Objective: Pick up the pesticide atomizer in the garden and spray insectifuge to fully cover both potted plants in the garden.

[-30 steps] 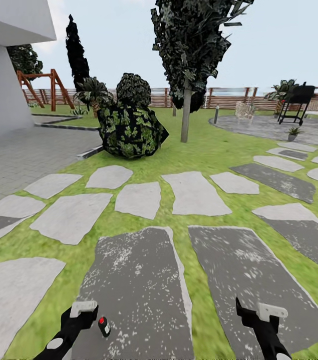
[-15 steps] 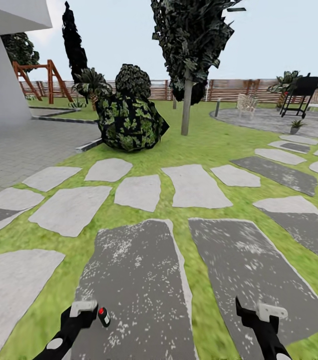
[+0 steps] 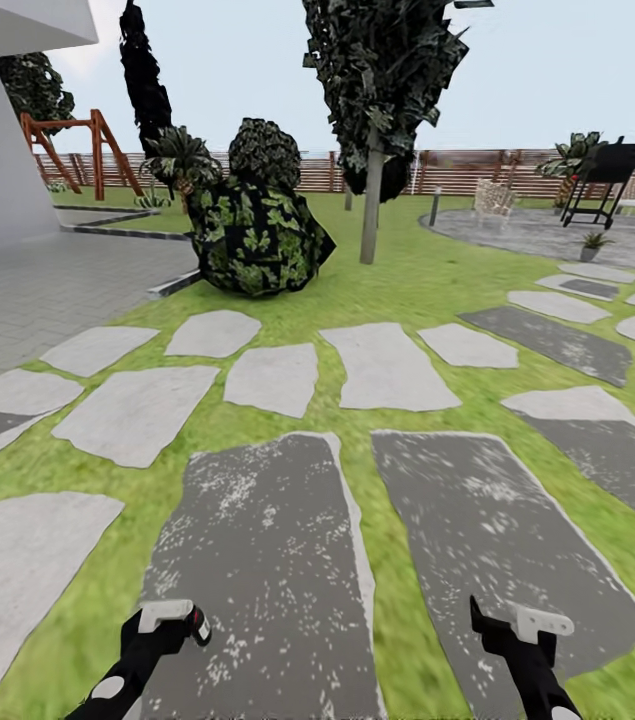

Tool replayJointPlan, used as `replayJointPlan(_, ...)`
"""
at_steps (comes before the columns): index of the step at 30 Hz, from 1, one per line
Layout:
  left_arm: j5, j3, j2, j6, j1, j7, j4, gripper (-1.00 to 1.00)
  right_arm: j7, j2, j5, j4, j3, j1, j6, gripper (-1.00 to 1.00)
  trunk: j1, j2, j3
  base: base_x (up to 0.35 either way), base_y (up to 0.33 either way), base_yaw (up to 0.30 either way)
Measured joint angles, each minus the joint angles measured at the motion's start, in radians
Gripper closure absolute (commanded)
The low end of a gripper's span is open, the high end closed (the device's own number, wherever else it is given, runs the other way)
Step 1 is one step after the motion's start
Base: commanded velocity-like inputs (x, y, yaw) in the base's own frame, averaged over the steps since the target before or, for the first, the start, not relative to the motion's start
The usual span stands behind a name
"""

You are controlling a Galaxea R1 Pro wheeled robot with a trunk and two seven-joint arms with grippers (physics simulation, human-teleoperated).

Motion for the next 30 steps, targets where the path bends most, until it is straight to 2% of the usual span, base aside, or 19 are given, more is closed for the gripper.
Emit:
replayJointPlan(9,0.000,0.001,0.002,0.000,0.000,0.000,0.000,-1.00,0.001,0.001,0.002,0.000,0.002,0.000,0.001,-1.00,0.000,0.000,0.000,-0.144,-0.228,0.000)
replayJointPlan(20,0.003,0.003,0.007,-0.009,0.000,0.001,-0.001,-1.00,0.001,0.003,0.000,0.001,0.001,0.000,0.000,-1.00,0.000,0.000,-0.002,-0.001,-0.015,0.031)
replayJointPlan(25,0.004,0.004,0.007,-0.086,0.001,0.001,0.000,-1.00,0.001,0.003,0.000,0.001,0.001,0.000,0.000,-1.00,0.002,-0.001,-0.022,0.000,0.000,0.003)
replayJointPlan(30,0.005,0.004,0.007,-0.107,0.001,0.001,0.001,-1.00,0.001,0.003,-0.001,0.001,0.000,0.000,0.000,-1.00,0.004,-0.002,-0.046,0.000,0.000,0.000)
